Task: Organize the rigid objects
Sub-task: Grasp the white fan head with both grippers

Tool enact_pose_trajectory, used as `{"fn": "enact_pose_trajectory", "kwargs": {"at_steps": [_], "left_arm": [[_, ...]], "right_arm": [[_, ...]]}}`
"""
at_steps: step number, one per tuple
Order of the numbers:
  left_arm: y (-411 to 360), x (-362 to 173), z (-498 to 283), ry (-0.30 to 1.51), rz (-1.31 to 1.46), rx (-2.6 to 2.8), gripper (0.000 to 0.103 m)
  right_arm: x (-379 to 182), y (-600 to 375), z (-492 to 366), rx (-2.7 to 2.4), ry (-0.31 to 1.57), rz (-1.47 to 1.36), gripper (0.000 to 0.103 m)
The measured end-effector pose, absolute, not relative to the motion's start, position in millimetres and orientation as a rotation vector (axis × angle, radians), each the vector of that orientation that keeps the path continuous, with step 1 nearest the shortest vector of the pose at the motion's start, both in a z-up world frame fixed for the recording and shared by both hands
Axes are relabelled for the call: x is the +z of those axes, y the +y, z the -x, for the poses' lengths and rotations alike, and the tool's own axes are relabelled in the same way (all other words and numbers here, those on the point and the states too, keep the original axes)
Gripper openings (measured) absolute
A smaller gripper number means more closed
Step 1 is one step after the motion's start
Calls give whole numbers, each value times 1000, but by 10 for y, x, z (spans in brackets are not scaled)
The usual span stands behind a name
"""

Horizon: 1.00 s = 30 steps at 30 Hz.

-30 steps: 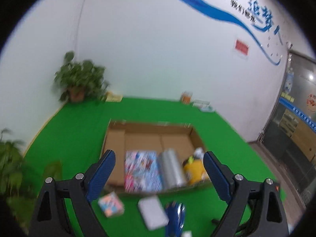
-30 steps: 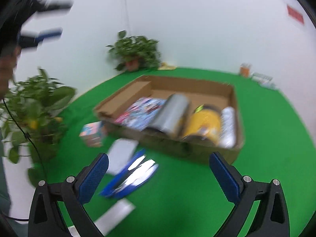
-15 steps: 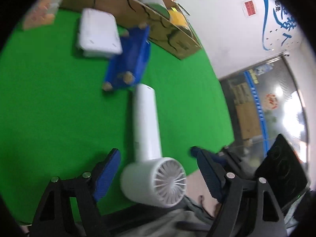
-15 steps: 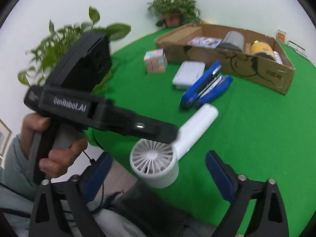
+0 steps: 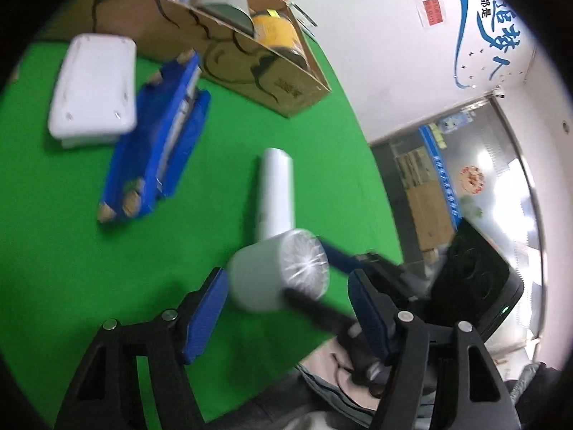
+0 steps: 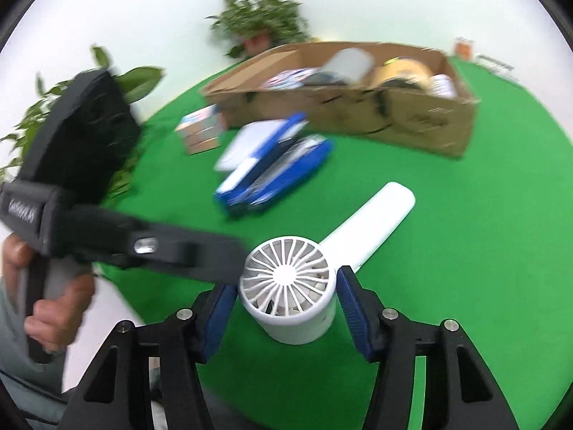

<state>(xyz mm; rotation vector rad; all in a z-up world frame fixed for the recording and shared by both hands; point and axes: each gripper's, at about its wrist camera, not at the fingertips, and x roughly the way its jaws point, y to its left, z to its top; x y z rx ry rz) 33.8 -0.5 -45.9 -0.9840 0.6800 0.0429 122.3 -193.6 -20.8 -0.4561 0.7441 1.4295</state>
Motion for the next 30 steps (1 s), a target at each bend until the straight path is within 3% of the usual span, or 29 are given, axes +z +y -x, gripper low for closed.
{"fn": "enact_pose_trajectory", "kwargs": {"at_steps": [4, 6, 7, 20, 23, 26, 30], "left_arm": [[101, -545, -329, 664, 1011, 80, 68], [122, -563, -328, 664, 999, 94, 68], [129, -569, -326, 662, 1001, 96, 68], [296, -644, -405, 671, 1048, 55, 68], [175, -661, -595, 702, 1037, 10, 68], [61, -665, -837, 742, 1019, -21, 68], [-59, -596, -1171, 788, 967, -55, 68]], "right_arm": [[-81, -1910, -1210, 1387, 687, 487, 72], [-117, -1837, -1113, 1370, 683, 519, 68], [-160, -1787, -1079, 1344, 689, 538, 53], [-284, -2029, -1454, 1687, 746, 362, 55], [-343, -2259, -1827, 1608, 825, 273, 63], [-303, -2437, -2059, 1508, 848, 214, 78], [-181, -2550, -2039, 1372, 749, 321, 81]]}}
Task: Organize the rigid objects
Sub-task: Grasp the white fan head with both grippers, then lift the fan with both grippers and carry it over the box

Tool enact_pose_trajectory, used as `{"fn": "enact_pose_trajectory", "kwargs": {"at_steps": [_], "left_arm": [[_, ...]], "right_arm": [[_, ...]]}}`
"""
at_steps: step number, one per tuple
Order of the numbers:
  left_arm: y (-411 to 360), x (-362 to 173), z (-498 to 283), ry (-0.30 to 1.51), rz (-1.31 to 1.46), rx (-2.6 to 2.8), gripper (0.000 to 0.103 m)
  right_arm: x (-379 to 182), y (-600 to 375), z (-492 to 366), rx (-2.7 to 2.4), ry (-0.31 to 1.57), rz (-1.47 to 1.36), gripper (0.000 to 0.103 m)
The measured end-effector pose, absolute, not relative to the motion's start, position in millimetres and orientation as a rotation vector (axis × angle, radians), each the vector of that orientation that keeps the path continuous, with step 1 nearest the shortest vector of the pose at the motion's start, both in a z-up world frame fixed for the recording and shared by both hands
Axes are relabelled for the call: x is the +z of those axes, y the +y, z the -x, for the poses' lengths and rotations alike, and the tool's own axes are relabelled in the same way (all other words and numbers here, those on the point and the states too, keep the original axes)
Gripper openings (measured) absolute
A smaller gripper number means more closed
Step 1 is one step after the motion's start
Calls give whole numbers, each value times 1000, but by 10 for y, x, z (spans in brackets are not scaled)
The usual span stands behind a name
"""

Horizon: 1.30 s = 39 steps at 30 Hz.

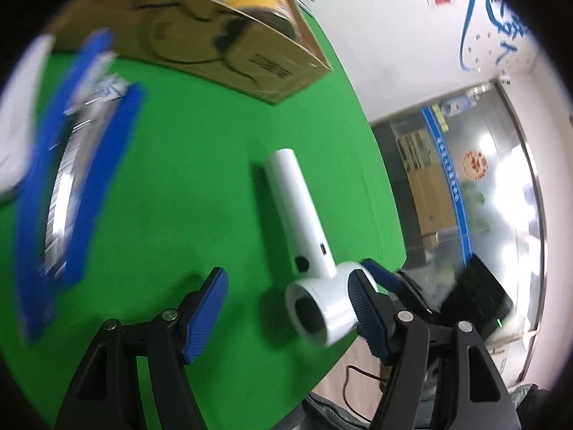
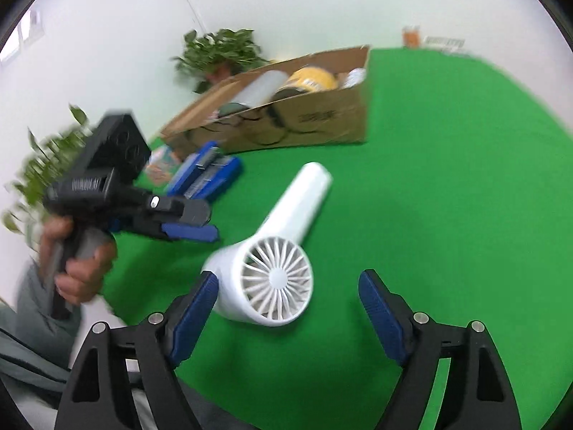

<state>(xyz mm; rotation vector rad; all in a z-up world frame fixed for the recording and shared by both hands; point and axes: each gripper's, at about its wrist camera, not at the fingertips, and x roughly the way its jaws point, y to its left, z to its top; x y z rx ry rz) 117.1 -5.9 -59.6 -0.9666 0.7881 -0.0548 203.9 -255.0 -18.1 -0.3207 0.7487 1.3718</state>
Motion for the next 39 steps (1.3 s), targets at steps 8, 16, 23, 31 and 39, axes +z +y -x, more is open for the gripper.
{"fn": "enact_pose_trajectory", "kwargs": {"at_steps": [8, 16, 23, 31, 39], "left_arm": [[-124, -633, -1706, 870, 988, -115, 68], [-148, -674, -1819, 915, 985, -106, 48], [-135, -707, -1693, 929, 988, -71, 33], [-173, -498, -1596, 908, 920, -26, 32], [30, 653, -936, 662, 762, 90, 31]], "right_arm": [[-115, -2382, -1621, 1222, 717, 356, 79], [-299, -2166, -1547, 1160, 830, 335, 61], [-324, -2074, -1487, 1145, 818, 332, 61], [-286, -2177, -1425, 1156, 793, 321, 59], [480, -2034, -1100, 1262, 539, 288, 59]]}}
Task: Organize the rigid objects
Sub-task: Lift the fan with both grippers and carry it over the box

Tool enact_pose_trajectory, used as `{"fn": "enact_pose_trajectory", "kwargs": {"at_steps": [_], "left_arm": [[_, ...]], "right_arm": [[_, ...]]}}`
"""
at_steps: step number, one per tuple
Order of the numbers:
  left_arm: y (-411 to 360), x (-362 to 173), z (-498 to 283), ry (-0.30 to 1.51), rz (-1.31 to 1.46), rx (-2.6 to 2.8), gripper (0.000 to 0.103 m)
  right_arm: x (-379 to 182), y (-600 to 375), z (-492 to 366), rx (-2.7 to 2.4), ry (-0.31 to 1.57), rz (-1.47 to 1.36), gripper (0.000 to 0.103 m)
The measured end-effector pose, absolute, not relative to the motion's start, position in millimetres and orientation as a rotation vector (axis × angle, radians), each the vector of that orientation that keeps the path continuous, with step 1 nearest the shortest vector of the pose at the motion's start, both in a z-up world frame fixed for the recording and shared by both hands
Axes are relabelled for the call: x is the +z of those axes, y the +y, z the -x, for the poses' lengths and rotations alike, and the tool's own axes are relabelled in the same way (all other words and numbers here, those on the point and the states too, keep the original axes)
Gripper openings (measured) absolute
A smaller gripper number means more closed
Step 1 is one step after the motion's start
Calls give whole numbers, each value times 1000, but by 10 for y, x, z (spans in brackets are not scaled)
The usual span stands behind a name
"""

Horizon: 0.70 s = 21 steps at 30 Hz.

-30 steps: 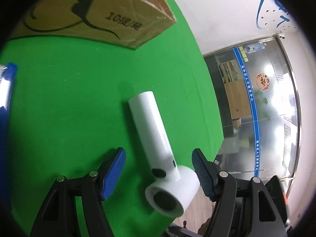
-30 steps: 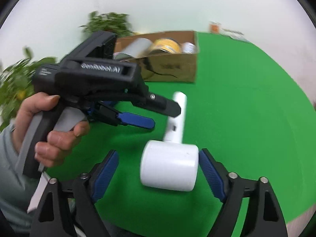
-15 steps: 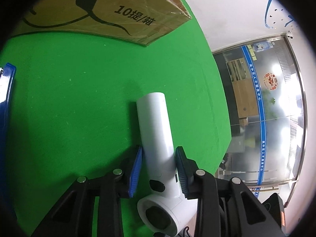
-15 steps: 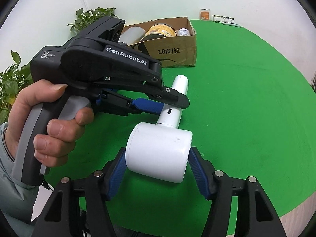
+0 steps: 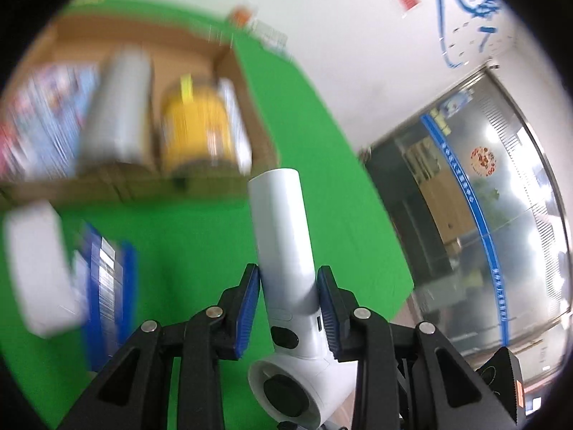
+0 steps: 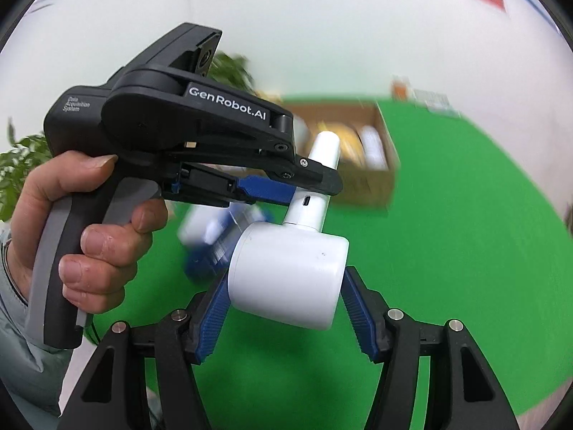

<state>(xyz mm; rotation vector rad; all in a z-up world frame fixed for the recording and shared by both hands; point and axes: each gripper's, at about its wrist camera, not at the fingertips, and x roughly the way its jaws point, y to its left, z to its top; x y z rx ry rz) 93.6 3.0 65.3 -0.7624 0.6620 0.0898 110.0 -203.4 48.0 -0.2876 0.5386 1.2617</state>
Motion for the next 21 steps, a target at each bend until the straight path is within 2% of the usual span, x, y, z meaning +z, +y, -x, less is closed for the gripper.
{"fn": "enact_pose_trajectory", "kwargs": {"at_steps": [8, 12, 16, 21], "left_arm": [[398, 1774, -269, 508, 606, 229, 31], [735, 2103, -174, 501, 570, 269, 32], [1046, 2134, -228, 523, 565, 299, 32], [1664, 1779, -323, 574, 650, 296, 32]], "right_arm": [[1431, -1558, -736, 1389, 324, 206, 59], [1772, -1186, -665, 1438, 303, 188, 59], [1891, -701, -684, 1464, 363, 206, 59], [1747, -45, -777, 1469, 448, 249, 59]]}}
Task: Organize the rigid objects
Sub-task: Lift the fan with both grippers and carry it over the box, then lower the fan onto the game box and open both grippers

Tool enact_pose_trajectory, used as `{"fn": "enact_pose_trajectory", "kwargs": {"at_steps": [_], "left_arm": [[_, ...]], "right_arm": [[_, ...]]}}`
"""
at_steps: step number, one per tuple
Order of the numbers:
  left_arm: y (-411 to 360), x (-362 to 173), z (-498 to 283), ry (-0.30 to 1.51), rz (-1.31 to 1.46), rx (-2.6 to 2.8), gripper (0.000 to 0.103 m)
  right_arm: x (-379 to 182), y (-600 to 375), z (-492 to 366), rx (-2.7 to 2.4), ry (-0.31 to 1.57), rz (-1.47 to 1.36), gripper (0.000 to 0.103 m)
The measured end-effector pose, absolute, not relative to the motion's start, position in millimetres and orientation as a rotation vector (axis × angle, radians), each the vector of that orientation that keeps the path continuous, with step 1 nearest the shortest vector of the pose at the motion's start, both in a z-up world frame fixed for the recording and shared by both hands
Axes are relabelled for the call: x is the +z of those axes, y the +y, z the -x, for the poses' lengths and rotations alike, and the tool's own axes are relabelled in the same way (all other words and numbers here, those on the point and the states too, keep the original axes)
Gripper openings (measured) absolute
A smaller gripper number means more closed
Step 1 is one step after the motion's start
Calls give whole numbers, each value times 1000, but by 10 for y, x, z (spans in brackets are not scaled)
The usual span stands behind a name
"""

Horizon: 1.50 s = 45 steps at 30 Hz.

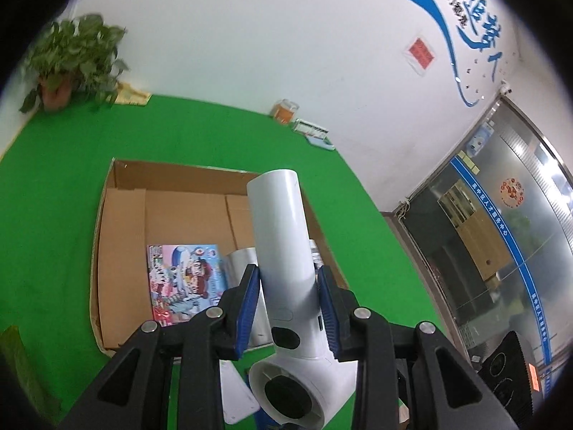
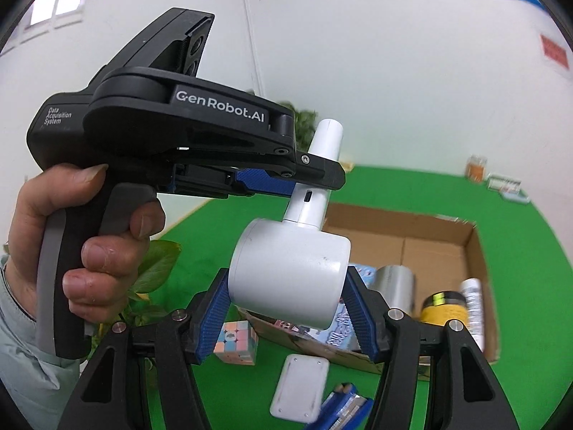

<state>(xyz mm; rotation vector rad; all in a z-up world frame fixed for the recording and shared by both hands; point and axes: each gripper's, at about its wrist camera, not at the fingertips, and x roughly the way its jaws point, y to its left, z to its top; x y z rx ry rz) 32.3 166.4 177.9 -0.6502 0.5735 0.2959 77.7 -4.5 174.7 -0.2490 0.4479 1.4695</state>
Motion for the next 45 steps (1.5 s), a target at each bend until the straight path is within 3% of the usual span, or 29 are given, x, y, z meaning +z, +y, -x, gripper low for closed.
{"fn": "enact_pose_trajectory", "kwargs": {"at_steps": [8, 16, 26, 30, 31, 35, 37, 39, 40, 45], "left_arm": [[2351, 993, -524, 660, 784, 291, 32], [2572, 403, -697, 779, 842, 285, 31], [2549, 136, -739, 870, 842, 348, 31], [2516, 123, -730, 903, 819, 363, 31], [2506, 127, -723, 907, 812, 369, 31], [2438, 266, -614, 876, 783, 422, 31], [2322, 436, -484, 814, 730, 459, 32], [2152, 598, -319, 742, 654, 488, 43], [2094, 639, -261, 722, 624, 510, 53], [1949, 565, 156, 686, 567, 669, 54]], "right_arm": [[1191, 898, -800, 1469, 605, 326, 59], [538, 1392, -977, 1431, 763, 369, 59], [16, 1591, -1153, 1411, 917, 403, 60], [-3, 1575, -1109, 1493, 952, 430, 64], [-10, 1554, -1104, 1529, 966, 426, 70], [121, 1206, -1087, 1566, 843, 405, 75], [219, 923, -1122, 1540, 746, 380, 86], [327, 593, -1196, 1491, 626, 329, 93], [378, 396, -1271, 1452, 554, 302, 94], [642, -637, -1922, 1193, 418, 154, 94]]}}
